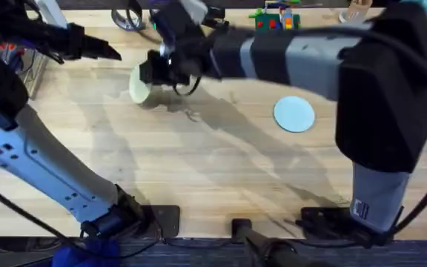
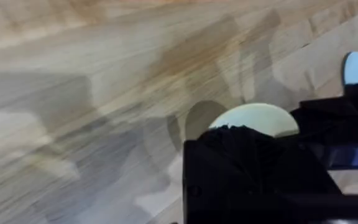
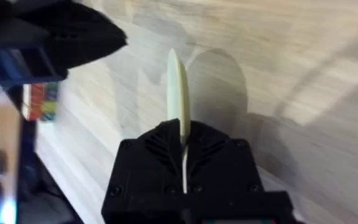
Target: Pick up the plates from the table one by one and place each into a slot on the dish rack.
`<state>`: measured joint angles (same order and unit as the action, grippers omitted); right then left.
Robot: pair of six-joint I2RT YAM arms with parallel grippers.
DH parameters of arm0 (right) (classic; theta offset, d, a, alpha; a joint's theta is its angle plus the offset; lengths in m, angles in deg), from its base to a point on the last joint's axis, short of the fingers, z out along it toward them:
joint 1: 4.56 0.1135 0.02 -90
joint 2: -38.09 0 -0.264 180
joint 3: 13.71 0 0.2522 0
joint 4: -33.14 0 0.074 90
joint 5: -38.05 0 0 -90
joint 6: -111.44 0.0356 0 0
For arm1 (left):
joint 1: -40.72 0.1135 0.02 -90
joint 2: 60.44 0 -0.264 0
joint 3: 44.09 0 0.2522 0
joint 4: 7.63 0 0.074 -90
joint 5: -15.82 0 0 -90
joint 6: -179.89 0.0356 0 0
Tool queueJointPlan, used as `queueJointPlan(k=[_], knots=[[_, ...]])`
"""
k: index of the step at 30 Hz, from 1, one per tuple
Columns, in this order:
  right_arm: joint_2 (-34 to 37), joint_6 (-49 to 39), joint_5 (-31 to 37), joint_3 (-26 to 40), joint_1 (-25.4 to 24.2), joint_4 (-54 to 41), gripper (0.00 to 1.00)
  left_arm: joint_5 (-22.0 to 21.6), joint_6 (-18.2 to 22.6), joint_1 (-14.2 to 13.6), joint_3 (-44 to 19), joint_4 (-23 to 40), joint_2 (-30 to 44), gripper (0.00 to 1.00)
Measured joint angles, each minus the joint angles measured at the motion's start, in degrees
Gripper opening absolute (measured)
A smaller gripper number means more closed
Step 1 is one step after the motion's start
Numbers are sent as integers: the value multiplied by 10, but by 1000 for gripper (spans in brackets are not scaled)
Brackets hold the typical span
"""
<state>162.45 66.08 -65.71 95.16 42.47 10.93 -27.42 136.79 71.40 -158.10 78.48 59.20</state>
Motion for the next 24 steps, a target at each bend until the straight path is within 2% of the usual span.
queueJointPlan(k=[3, 4, 10, 14, 16, 18, 21, 22, 23, 24], knots=[[0, -65, -4, 77, -19, -125, 31, -26, -2, -15, -1, -5, -39, 37], [0, -127, -5, 150, -44, -230, 31, -56, -6, -29, -4, -16, -78, 37], [0, -229, -6, 273, -109, -431, 31, -126, -35, -53, -8, -29, -148, 37], [0, -289, 33, 347, -156, -554, 32, -159, -41, -74, -8, -29, -184, 44], [0, -315, 66, 390, -178, -609, 31, -167, -43, -85, -8, -29, -199, 106], [0, -341, 97, 439, -202, -658, 31, -171, -45, -96, -8, -29, -212, 225], [-2, -382, 127, 506, -241, -712, 31, -175, -46, -107, -8, -29, -222, 275], [-6, -395, 133, 517, -255, -720, 31, -177, -45, -109, -9, -29, -223, 320], [-13, -408, 138, 522, -270, -723, 31, -177, -45, -110, -9, -29, -223, 401], [-22, -421, 142, 524, -283, -727, 31, -179, -47, -110, -9, -29, -223, 531]])
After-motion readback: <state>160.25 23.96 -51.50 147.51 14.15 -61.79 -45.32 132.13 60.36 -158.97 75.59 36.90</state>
